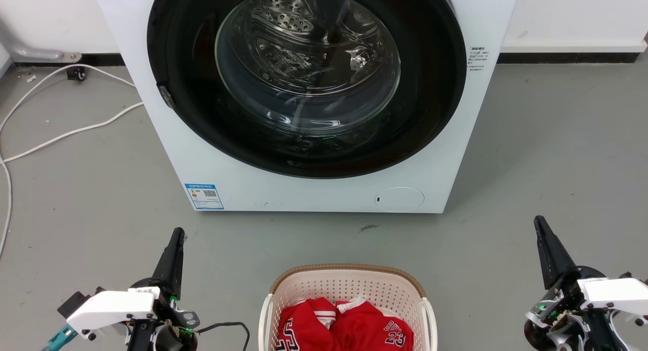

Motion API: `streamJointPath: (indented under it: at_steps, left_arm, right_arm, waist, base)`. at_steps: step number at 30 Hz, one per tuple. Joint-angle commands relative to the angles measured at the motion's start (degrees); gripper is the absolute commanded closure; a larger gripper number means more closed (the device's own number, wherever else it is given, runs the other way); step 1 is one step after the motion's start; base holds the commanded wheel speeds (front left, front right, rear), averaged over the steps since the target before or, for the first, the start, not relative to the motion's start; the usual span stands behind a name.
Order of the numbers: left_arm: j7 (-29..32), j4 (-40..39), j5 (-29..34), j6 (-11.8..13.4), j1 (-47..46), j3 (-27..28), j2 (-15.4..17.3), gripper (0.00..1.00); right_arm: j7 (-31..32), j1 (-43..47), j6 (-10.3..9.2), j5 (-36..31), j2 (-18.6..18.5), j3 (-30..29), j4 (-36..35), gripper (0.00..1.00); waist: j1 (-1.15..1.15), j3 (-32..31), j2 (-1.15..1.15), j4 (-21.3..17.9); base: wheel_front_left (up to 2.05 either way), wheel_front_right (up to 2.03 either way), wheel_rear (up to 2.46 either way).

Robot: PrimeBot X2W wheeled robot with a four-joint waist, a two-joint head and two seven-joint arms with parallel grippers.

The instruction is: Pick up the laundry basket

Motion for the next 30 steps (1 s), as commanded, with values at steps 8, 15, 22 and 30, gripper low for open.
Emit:
streamJointPath:
  at_steps: [8,15,22,30]
  left_arm:
    - [0.11,-0.05,0.01,-0.17,-0.44,0.11,-0.03,1.0]
    - [-0.53,0.93,0.2,0.02,1.0,-0.26,-0.12,0.0]
    - [-2.58,-0.34,6.05,0.02,1.18,0.43,-0.09,0.0]
    - [-4.73,-2.35,16.41,0.84,1.59,0.68,-0.07,0.0]
  right_arm:
    - [0.05,-0.62,-0.02,0.25,-0.01,0.0,-0.23,1.0]
    - [-0.51,1.05,-0.01,-0.24,0.09,0.23,1.09,0.0]
    - [-2.57,1.25,-0.01,-6.03,0.07,-0.26,0.14,0.0]
    - [-4.72,1.8,-0.01,-17.91,0.06,0.24,-2.72,0.0]
  waist:
    - [0.0,0.0,0.0,0.0]
    - [0.0,0.01,0.0,0.0]
    - [0.0,0.1,0.0,-0.01]
    - [0.0,0.22,0.0,-0.04]
  base:
    - [0.0,0.0,0.0]
    - [0.0,0.0,0.0]
    - [0.0,0.0,0.0]
    - [0.0,0.0,0.0]
